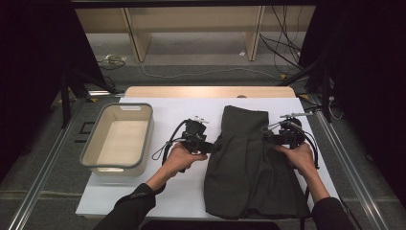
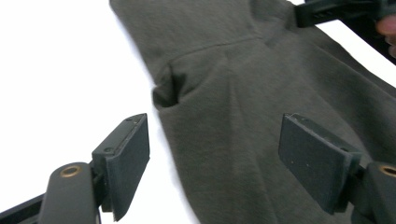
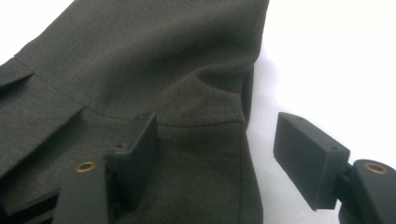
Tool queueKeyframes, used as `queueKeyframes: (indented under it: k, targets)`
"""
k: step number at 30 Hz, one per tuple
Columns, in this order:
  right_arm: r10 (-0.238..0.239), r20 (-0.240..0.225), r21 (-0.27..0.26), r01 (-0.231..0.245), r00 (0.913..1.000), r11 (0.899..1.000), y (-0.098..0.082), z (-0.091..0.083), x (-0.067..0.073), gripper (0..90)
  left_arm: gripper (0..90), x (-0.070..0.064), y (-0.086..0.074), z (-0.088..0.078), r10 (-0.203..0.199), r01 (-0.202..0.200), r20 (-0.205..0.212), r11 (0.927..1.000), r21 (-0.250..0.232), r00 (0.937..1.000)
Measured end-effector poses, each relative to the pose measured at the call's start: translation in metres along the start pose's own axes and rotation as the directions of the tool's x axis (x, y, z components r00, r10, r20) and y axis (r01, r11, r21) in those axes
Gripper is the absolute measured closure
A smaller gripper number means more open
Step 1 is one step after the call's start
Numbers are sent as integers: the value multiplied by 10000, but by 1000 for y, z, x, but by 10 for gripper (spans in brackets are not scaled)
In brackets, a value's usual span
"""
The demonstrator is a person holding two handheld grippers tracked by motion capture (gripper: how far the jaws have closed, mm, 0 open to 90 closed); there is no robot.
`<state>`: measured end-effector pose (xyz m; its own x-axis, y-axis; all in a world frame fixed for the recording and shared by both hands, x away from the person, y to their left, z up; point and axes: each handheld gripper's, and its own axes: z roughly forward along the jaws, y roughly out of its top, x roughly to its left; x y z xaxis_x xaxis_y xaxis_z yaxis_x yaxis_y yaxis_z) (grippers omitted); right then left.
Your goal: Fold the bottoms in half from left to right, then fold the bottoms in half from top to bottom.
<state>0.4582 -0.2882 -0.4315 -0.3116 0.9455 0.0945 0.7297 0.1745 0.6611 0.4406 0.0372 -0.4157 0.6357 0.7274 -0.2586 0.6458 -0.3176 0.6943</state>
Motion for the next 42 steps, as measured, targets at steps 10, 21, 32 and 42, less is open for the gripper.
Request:
queueKeyframes:
  k: [10, 21, 32, 42]
  targets:
    - [-42, -166, 56, 43, 9999, 10000, -1, 3, -1, 300, 243, 17, 14, 21, -930, 931, -68, 9956, 146, 9956]
    - [-55, -175, 33, 56, 9998, 10000, -1, 2, -1, 297, 239, 25, 30, 44, -1477, 1480, -87, 9881, 429, 9890]
    - [33, -153, 75, -32, 9999, 10000, -1, 1, -7, 290, 242, 29, 37, 69, -1692, 1718, -388, 9820, 779, 9848]
    - [-29, -152, 253, 33, 9999, 9997, 0, 7, -11, 290, 293, 27, 46, 89, -2141, 2153, -226, 9695, 1170, 9765]
